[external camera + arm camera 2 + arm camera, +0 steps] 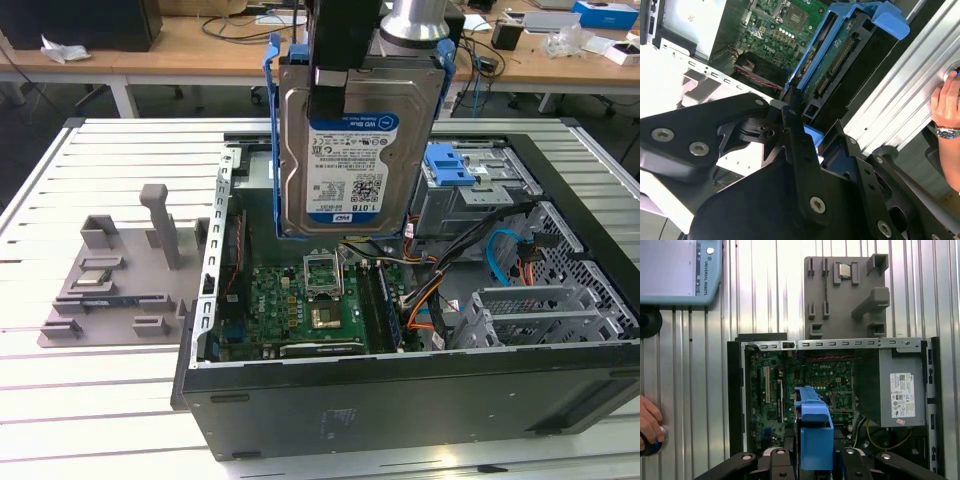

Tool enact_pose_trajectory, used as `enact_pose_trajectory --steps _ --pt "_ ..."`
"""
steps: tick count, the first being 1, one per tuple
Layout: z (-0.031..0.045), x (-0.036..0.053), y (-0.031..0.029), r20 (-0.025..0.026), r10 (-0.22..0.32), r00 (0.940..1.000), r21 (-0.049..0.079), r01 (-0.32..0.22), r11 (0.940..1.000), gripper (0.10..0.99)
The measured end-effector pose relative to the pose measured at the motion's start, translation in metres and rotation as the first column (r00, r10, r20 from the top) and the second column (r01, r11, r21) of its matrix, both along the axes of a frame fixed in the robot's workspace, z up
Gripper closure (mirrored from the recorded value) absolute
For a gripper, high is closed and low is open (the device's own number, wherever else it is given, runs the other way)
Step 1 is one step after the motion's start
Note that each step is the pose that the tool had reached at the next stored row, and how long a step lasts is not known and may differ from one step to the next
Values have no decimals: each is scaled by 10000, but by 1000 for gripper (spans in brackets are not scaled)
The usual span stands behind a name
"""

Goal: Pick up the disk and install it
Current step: 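Pick up the disk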

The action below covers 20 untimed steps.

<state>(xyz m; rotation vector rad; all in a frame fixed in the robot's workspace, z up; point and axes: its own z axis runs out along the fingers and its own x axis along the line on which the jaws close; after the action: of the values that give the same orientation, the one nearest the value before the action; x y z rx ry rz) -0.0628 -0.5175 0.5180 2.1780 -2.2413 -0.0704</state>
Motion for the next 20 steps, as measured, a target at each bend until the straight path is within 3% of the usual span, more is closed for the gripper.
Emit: enact_pose_trajectory --steps 2,11,14,20 --pt "-1 1 -87 0 0 10000 0 0 10000 722" --pt "-5 2 -234 0 0 10000 1 0 10000 722" --pt "-5 21 -257 0 0 10000 1 0 10000 722" --pt "-6 287 -270 -18 0 10000 0 0 10000 722"
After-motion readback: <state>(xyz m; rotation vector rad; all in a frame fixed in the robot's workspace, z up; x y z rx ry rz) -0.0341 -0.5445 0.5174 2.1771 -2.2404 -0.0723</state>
